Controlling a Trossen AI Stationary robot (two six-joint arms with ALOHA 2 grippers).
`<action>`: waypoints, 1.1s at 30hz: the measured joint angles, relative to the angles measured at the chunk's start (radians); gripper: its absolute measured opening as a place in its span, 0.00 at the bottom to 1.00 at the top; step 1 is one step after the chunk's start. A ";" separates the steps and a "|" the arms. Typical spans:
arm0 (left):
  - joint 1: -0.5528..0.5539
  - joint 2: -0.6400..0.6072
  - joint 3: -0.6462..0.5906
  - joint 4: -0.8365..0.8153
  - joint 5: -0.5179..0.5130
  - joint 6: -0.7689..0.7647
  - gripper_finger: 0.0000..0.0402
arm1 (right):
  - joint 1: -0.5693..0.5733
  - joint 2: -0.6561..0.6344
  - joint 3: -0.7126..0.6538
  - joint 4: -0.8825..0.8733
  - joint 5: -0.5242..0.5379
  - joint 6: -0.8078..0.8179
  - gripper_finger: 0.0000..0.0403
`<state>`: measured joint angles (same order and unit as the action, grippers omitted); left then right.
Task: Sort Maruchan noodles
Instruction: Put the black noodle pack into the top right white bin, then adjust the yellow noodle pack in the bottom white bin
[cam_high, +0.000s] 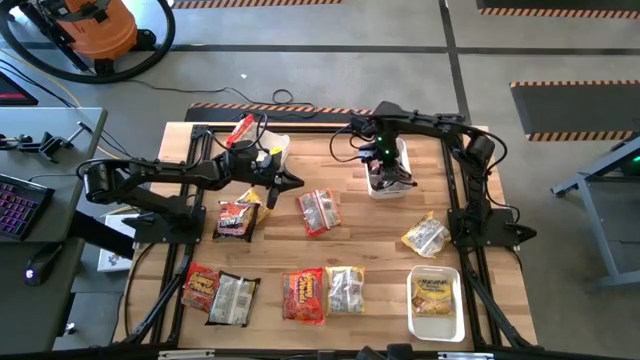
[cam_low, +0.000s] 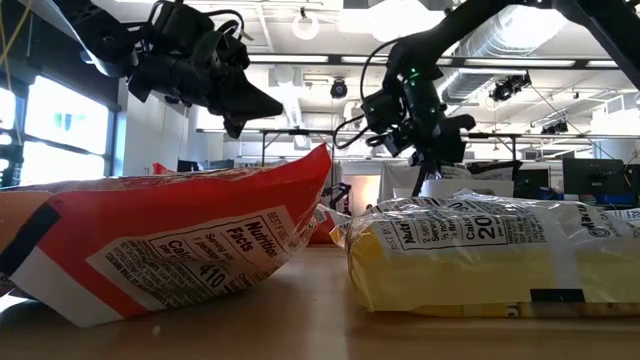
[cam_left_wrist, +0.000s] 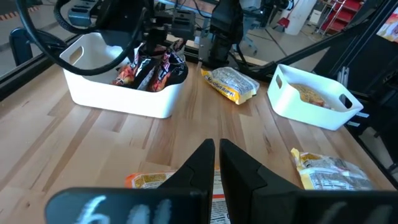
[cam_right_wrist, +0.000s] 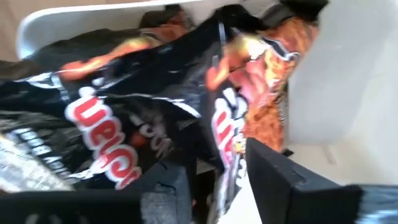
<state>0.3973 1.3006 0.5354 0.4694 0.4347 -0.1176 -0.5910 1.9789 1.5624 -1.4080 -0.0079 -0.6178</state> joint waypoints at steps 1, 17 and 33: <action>0.000 0.000 0.000 0.000 0.000 0.002 0.04 | 0.003 0.000 0.010 -0.014 -0.008 0.000 0.32; 0.000 0.000 0.000 0.000 0.000 0.062 0.03 | 0.017 -0.369 0.001 0.233 -0.159 0.141 0.06; -0.045 0.000 0.000 0.034 0.000 0.078 0.02 | 0.564 -1.084 -0.710 0.670 0.015 0.998 0.00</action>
<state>0.3528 1.3006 0.5354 0.5030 0.4347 -0.0399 -0.0269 0.8950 0.8520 -0.7379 0.0076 0.3804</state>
